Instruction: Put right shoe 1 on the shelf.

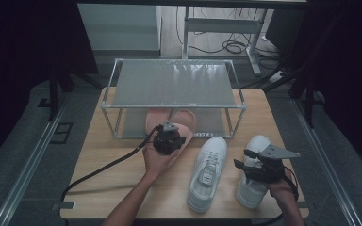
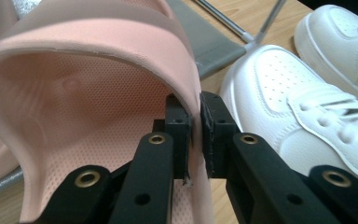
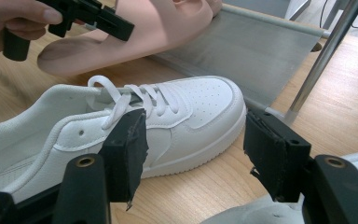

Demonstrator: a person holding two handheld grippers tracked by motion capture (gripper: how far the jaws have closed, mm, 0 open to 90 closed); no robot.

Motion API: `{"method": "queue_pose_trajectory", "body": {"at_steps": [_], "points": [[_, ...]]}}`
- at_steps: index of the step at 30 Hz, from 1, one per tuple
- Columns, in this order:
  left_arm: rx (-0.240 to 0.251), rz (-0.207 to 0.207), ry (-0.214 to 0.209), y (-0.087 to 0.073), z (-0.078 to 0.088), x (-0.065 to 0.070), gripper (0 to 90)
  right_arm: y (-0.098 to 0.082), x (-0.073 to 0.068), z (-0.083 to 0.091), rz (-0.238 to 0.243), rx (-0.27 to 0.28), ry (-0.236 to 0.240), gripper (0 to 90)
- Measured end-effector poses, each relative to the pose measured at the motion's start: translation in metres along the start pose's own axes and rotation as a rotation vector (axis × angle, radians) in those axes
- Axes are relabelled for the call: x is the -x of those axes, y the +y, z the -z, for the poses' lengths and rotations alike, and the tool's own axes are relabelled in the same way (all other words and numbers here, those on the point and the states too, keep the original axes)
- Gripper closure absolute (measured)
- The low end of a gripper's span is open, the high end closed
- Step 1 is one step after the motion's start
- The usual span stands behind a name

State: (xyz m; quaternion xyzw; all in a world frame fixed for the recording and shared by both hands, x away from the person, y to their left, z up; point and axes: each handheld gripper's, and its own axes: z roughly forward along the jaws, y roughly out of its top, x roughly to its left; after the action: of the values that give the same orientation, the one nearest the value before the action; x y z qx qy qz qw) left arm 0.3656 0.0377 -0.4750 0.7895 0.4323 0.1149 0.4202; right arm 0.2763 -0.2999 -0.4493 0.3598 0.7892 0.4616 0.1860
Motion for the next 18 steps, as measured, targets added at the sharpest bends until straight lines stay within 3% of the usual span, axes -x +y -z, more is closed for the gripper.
{"method": "queue_pose_trajectory", "body": {"at_steps": [7,15,18], "points": [[-0.003,0.025,-0.012,0.005,-0.008,-0.005,82.8,0.000,0.000,-0.001,-0.001,0.000,0.001,39.8],[-0.015,0.048,0.002,0.010,-0.021,-0.011,82.7,0.000,0.000,-0.002,0.000,-0.006,0.003,39.8],[-0.025,0.033,0.019,0.013,-0.028,-0.007,82.7,-0.001,0.000,-0.002,-0.001,-0.007,0.003,39.8]]}}
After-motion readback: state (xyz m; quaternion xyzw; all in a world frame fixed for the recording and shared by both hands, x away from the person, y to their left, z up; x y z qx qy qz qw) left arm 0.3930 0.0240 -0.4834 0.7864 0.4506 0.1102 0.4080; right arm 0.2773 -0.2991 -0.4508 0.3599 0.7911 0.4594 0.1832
